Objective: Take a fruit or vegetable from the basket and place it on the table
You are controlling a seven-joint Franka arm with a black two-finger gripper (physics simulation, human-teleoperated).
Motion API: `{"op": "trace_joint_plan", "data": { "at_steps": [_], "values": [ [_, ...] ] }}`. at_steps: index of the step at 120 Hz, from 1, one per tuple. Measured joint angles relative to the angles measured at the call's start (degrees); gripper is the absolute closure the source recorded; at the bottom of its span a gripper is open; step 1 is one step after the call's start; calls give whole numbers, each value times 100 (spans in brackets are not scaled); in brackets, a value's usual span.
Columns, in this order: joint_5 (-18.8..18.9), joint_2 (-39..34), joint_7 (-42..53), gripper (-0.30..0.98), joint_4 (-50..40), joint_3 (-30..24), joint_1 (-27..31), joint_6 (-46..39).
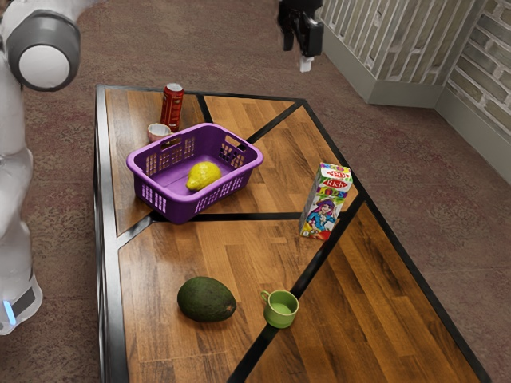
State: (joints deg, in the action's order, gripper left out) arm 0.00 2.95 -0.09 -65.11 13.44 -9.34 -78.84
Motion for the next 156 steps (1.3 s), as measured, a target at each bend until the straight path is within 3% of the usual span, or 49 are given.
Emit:
{"op": "trace_joint_plan", "data": {
  "at_steps": [7, 23, 34, 44, 59, 66, 84, 106, 124, 156],
  "values": [
    [8, 187, 74, 2, -61, -6, 36, 16],
    [10, 311, 28, 2, -374, 22, 1444, 50],
    [-61, 525, -63, 2, -499, -117, 1670, 6],
    [-106, 394, -136, 2, -917, -1069, 2348, -136],
    [-121, -472, -227, 2, -2234, -2996, 4381, -643],
    [-172, -1308, -265, 2, -3197, -3643, 5198, -1019],
    [-258, -1815, -343, 2, -3762, -4009, 5262, -1526],
    [-290, -1849, -438, 2, -3868, -3930, 5312, -1626],
    [-393, -2050, -585, 2, -4624, -3921, 5277, -2095],
    [-847, -2030, -782, 2, -5601, -3920, 5296, -2564]
  ]
}}
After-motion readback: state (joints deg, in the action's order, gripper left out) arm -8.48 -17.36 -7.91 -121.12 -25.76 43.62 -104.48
